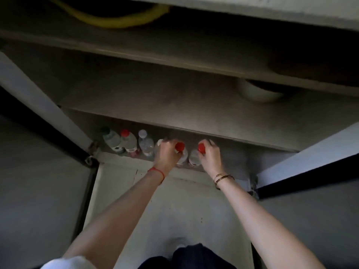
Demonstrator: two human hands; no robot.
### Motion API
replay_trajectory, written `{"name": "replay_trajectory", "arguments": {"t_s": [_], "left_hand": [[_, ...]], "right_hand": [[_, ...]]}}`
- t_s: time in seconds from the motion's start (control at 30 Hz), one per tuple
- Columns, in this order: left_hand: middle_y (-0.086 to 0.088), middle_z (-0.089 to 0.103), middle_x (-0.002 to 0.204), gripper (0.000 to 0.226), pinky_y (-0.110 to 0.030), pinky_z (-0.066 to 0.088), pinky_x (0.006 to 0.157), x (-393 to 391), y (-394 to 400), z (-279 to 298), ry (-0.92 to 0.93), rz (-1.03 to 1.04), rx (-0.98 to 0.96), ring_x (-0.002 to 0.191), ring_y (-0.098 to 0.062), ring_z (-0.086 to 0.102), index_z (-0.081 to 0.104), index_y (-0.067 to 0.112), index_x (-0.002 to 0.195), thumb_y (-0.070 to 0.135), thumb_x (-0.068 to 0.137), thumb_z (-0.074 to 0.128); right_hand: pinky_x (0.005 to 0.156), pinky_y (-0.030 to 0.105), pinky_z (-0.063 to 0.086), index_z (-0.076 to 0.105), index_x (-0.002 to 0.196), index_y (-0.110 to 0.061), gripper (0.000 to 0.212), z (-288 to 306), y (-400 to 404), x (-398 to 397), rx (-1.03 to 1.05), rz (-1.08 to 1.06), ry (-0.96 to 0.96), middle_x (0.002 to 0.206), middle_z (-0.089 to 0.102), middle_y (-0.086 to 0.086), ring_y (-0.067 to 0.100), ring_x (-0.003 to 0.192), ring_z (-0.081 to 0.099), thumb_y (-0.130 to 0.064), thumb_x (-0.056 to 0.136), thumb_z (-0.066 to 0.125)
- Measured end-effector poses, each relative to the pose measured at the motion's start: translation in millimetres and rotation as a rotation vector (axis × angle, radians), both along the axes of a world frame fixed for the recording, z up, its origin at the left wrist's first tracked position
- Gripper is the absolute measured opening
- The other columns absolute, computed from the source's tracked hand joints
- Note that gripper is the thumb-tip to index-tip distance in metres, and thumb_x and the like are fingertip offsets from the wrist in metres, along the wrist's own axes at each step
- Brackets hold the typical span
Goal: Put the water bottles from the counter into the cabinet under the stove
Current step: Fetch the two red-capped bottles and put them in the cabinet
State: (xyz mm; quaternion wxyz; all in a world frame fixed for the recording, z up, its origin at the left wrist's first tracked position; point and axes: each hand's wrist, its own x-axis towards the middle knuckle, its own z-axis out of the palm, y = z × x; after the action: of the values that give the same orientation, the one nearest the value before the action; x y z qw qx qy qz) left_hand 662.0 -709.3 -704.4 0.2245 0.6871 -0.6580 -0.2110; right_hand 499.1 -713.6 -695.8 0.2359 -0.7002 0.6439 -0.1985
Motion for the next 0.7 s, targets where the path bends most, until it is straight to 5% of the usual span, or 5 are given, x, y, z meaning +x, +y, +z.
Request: {"name": "replay_trajectory", "arguments": {"t_s": [0.27, 0.43, 0.7], "left_hand": [[-0.012, 0.072, 0.102, 0.034, -0.026, 0.050, 0.078, -8, -15, -26, 0.010, -0.027, 0.007, 0.090, -0.027, 0.068, 0.071, 0.018, 0.106, 0.001, 0.077, 0.069], [-0.013, 0.071, 0.103, 0.035, -0.035, 0.056, 0.083, -11, -17, -34, 0.023, -0.061, -0.025, 0.093, -0.030, 0.067, 0.068, 0.017, 0.109, 0.003, 0.078, 0.069], [-0.012, 0.049, 0.144, 0.058, -0.033, 0.042, 0.108, -5, 3, -21, 0.009, -0.149, -0.079, 0.130, -0.029, 0.050, 0.049, 0.009, 0.137, -0.001, 0.082, 0.064]], "right_hand": [[0.081, 0.042, 0.053, 0.059, 0.108, -0.008, 0.025, -38, -18, -6, 0.014, 0.039, 0.037, 0.112, 0.059, 0.013, 0.034, 0.096, 0.060, -0.010, 0.084, 0.066], [0.093, 0.044, 0.052, 0.053, 0.126, -0.012, 0.038, -44, -18, -3, 0.038, 0.022, 0.034, 0.127, 0.055, 0.013, 0.033, 0.111, 0.058, -0.011, 0.089, 0.062], [0.109, 0.041, 0.038, 0.042, 0.141, -0.013, 0.051, -26, 10, -3, 0.030, 0.008, -0.014, 0.143, 0.046, 0.012, 0.031, 0.133, 0.042, -0.015, 0.093, 0.057]]}}
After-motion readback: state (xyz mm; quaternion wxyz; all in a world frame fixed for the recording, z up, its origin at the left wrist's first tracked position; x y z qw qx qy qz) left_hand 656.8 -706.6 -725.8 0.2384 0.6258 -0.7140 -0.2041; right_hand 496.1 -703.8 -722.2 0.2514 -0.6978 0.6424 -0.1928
